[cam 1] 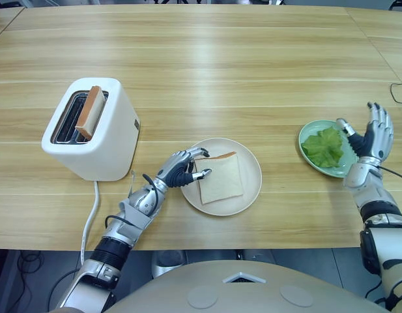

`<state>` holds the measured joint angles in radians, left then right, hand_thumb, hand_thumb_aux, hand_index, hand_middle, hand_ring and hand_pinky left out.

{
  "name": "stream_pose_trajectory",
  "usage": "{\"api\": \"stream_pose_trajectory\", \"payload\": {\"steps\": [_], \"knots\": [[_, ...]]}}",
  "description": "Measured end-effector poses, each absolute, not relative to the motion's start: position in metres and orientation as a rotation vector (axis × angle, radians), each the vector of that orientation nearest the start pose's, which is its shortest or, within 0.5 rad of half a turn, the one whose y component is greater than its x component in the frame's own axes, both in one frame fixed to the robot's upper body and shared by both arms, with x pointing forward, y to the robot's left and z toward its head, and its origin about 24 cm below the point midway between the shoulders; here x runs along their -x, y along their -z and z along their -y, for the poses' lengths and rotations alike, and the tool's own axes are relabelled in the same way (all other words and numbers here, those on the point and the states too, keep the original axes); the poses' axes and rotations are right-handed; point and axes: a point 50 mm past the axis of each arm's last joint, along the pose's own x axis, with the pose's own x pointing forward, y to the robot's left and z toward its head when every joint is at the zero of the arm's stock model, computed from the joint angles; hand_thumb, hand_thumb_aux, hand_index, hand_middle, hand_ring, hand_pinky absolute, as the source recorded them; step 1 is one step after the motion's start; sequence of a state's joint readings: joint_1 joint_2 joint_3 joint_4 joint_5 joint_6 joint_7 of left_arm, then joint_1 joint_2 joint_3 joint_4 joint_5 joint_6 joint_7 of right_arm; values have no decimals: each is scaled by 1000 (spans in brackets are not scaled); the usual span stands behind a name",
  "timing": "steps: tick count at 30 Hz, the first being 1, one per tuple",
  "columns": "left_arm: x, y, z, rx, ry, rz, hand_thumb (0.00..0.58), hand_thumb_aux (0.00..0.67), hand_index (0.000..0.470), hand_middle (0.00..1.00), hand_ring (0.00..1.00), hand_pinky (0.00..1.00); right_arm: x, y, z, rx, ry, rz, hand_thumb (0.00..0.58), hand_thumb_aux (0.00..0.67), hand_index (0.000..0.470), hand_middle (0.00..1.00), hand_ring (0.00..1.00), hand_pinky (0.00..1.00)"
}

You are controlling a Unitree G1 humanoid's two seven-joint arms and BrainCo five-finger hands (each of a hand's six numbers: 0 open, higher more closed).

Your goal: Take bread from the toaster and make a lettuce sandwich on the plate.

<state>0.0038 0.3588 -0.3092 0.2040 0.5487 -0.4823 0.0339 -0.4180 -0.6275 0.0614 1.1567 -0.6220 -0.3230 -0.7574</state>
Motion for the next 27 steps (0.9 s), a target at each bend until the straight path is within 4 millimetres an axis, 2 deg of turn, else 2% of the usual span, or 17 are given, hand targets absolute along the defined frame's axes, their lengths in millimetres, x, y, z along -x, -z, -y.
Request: {"api": "stream_pose_trajectory", "payload": {"steps": [5,11,12,13,14,15,18,27], "knots": [[-227,-17,-134,-833,494,274,0,0,0,0,0,0,-259,4,341,1410,424,-262,0,0,0,0,0,0],[-231,-23,-144,-851,439,289,0,0,0,0,0,0,-258,12,334,1452,365,-282,0,0,0,0,0,0],[-233,-26,-146,-855,423,294,0,0,0,0,0,0,-259,13,332,1459,352,-281,237,155,106,0,0,0],[-236,-30,-149,-861,401,305,0,0,0,0,0,0,-259,14,331,1467,335,-281,379,276,189,0,0,0],[-237,-32,-151,-863,388,313,0,0,0,0,0,0,-259,14,330,1467,331,-282,554,528,363,0,0,0],[-239,-37,-153,-864,369,330,0,0,0,0,0,0,-259,15,330,1467,327,-285,580,670,460,0,0,0],[-242,-44,-154,-859,346,355,0,0,0,0,0,0,-261,14,328,1465,323,-272,580,670,460,0,0,0],[-242,-44,-154,-850,342,358,0,0,0,0,0,0,-266,5,329,1469,366,-217,580,670,460,0,0,0]]}}
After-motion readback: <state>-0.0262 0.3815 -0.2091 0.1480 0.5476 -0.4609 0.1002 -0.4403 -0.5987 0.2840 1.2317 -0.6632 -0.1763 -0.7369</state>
